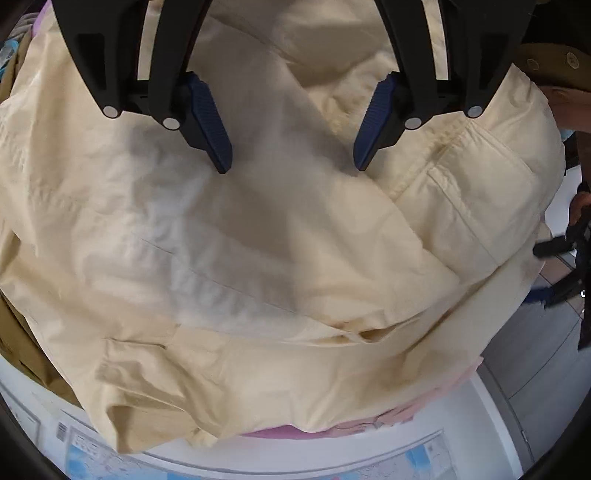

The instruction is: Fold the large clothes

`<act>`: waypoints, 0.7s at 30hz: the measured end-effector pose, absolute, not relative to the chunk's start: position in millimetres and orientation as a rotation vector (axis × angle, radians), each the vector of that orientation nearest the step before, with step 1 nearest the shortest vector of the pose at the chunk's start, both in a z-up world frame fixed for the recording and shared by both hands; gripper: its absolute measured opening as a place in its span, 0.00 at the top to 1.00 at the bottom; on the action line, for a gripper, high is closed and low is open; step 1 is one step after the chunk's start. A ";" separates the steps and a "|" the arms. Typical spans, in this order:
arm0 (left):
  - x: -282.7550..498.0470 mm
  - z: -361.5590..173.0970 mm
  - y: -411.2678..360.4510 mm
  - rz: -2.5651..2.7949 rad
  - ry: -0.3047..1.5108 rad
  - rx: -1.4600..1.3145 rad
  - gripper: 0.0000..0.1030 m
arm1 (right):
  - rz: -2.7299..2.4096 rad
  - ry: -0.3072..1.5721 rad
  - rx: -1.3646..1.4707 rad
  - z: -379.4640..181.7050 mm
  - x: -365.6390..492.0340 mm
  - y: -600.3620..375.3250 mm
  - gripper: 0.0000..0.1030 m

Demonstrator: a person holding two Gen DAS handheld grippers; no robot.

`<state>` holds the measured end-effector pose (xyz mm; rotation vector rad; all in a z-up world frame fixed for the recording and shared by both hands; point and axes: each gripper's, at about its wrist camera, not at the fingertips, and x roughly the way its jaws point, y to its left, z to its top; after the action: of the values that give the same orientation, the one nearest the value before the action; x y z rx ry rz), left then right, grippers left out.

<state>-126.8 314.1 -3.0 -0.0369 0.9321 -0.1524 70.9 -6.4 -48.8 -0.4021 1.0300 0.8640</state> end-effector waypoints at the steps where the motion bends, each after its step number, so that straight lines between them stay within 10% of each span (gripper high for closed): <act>1: -131.7 -4.8 317.1 -0.144 0.935 -0.039 0.12 | 0.883 1.022 -0.389 -45.5 68.7 -4.8 0.35; 6: -144.2 -16.3 317.1 -0.135 0.943 0.001 0.17 | 0.988 0.939 -0.314 -14.6 46.7 6.3 0.29; 8: -143.0 -17.1 315.4 -0.148 0.935 0.034 0.32 | 1.036 0.934 -0.302 -10.3 40.2 18.0 0.29; 10: -140.2 -15.0 323.1 -0.129 0.951 0.036 0.77 | 1.073 0.928 -0.310 -9.5 31.7 31.1 0.29; 11: -137.8 -11.0 330.4 -0.131 0.955 0.014 0.81 | 1.090 0.928 -0.308 -8.5 29.2 34.9 0.29; 21: -112.5 93.7 375.9 -0.247 0.820 -0.179 0.87 | 1.319 0.817 -0.196 17.1 7.4 79.5 0.26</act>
<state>-112.5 375.9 93.7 -0.1794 0.8197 -0.2474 7.4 79.5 17.1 -0.1957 0.8167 1.3193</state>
